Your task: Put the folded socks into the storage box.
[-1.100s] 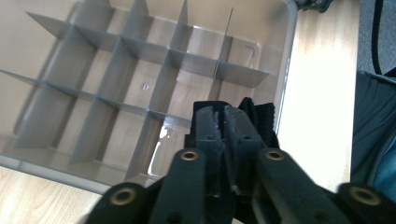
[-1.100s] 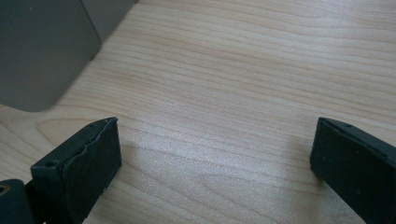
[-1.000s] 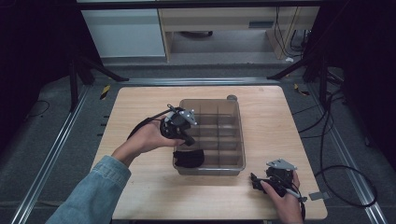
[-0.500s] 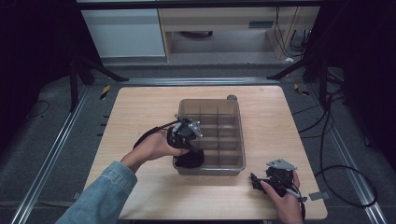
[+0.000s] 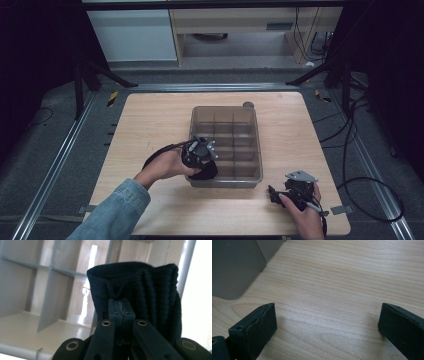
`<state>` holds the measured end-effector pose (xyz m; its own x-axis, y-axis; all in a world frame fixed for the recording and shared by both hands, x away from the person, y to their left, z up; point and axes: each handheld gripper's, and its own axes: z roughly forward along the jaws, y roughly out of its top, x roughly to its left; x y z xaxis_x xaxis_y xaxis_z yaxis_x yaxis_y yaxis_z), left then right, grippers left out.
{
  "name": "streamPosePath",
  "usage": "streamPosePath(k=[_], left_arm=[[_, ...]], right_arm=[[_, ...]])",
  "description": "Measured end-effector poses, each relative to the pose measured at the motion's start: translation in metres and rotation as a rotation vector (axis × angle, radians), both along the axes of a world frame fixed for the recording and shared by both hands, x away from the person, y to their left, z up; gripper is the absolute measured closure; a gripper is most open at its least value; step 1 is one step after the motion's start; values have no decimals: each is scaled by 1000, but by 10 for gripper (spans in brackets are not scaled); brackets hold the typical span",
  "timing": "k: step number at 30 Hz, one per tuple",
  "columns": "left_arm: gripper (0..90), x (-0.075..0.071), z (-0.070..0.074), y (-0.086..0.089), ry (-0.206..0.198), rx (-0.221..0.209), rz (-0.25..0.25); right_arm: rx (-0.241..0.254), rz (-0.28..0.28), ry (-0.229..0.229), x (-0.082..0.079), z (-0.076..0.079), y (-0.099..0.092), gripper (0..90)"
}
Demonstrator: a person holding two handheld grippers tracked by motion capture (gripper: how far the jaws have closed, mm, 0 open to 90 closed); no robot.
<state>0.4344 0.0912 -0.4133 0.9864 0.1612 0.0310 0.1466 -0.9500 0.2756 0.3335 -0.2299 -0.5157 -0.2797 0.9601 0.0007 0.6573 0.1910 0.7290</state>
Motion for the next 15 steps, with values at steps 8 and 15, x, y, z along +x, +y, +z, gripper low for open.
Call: streamPosePath(k=[8,15], left_arm=[[899,2,-5,2,15,4,5],[899,5,-9,7,25,0,20]], right_arm=[[0,0,0,0,0,0,22],[0,0,0,0,0,0,22]])
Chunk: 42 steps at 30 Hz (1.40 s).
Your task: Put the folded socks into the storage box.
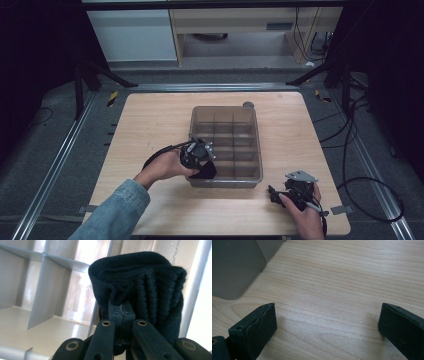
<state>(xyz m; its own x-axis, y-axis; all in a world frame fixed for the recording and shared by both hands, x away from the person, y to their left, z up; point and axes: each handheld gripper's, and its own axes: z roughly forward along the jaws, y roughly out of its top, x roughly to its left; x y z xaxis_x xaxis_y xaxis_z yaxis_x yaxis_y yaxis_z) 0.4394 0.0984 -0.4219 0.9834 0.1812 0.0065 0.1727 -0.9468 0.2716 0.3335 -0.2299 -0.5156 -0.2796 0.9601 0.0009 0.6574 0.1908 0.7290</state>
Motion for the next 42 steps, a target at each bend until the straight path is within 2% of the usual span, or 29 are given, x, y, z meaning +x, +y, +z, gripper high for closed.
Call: streamPosePath(k=[8,9,10,15,18,20,23,27,34,40,42], left_arm=[[897,-4,20,3,-37,-66,12],[897,-5,27,2,-40,-98,7],[897,-6,31,1,-43,-112,5],[891,-13,43,-8,-58,-156,-28],[884,-16,42,-13,-69,-143,-39],[882,-16,34,-19,-88,-102,-41],[881,-15,29,-21,-92,-75,-50],[886,-12,18,-20,-71,-66,-28],[892,-7,10,-17,-53,-70,-13],[897,-7,3,-19,-62,-33,-18],[897,-5,1,-19,-61,-32,-16]], right_arm=[[-1,0,-1,0,0,0,22],[-2,0,-1,0,0,0,22],[-2,1,-1,0,0,0,22],[-1,0,-1,0,0,0,22],[0,0,0,0,0,0,22],[0,0,0,0,0,0,22],[0,0,0,0,0,0,22],[0,0,0,0,0,0,22],[0,0,0,0,0,0,22],[0,0,0,0,0,0,22],[0,0,0,0,0,0,22]])
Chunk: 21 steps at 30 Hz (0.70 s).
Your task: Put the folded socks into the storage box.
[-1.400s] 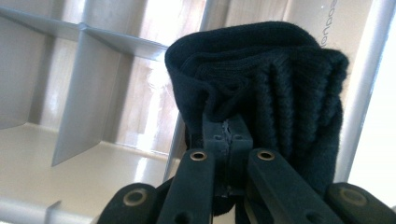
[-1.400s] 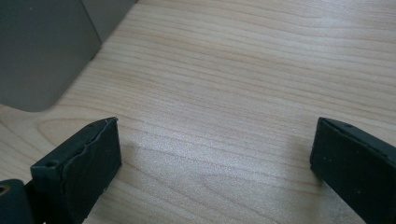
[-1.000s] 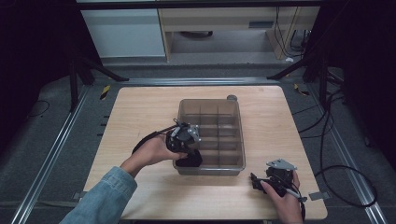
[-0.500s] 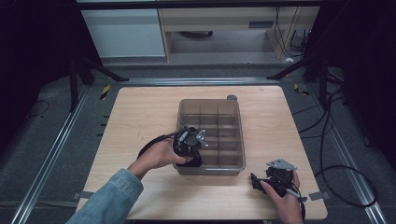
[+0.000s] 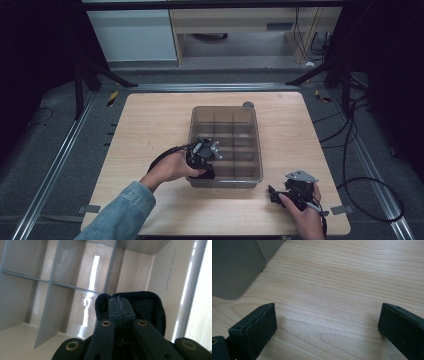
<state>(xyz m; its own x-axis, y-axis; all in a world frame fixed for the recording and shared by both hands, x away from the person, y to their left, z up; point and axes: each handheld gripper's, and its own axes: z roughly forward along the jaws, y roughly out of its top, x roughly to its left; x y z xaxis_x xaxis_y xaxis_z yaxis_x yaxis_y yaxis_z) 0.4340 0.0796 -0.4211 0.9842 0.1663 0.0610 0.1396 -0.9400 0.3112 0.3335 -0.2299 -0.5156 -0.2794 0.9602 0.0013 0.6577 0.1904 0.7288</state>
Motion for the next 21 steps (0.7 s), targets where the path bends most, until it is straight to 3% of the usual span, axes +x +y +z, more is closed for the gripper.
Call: streamPosePath(k=[11,15,21], left_arm=[[897,4,-10,3,16,1,19],[897,4,-5,6,22,-26,28],[896,1,14,15,6,-63,30]], right_arm=[[0,0,0,0,0,0,22],[0,0,0,0,0,0,22],[0,0,0,0,0,0,22]])
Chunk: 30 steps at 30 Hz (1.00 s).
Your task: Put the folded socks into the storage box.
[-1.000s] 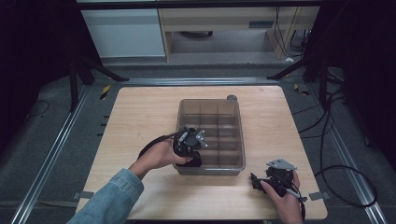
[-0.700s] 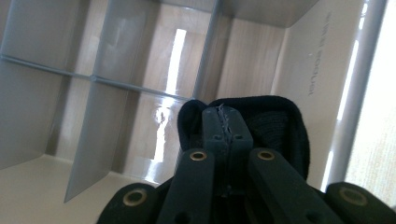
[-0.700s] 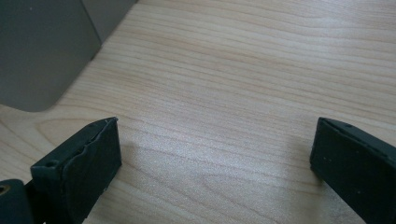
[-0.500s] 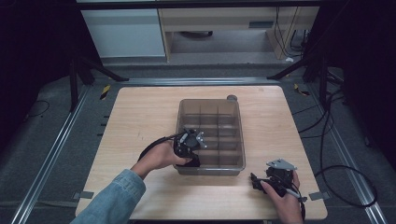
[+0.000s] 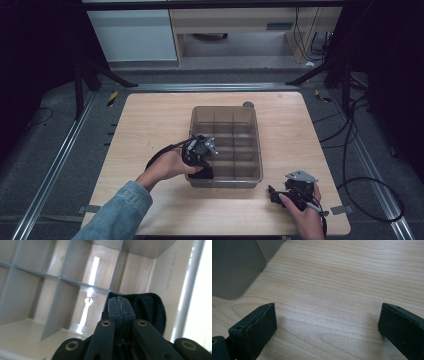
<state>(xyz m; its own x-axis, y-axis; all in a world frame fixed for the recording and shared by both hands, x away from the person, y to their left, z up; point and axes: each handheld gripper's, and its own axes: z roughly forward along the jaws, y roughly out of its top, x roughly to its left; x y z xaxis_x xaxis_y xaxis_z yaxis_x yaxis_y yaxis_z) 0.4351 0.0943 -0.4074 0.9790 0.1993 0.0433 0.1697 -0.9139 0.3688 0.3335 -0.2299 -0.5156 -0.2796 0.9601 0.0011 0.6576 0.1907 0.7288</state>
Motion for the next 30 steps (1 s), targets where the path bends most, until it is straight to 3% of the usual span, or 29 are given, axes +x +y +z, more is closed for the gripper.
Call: streamPosePath(k=[6,12,18,22,26,30], left_arm=[[895,-9,17,9,2,-55,-15],[890,-22,23,11,-2,-65,-55],[888,-26,14,6,-6,-17,-64],[890,-21,7,6,4,-15,-55],[897,-16,-5,5,32,6,-36],[897,-10,-10,5,59,-7,-20]], right_arm=[[0,0,0,0,0,0,22],[0,0,0,0,0,0,22],[0,0,0,0,0,0,22],[0,0,0,0,0,0,22],[0,0,0,0,0,0,22],[0,0,0,0,0,0,22]])
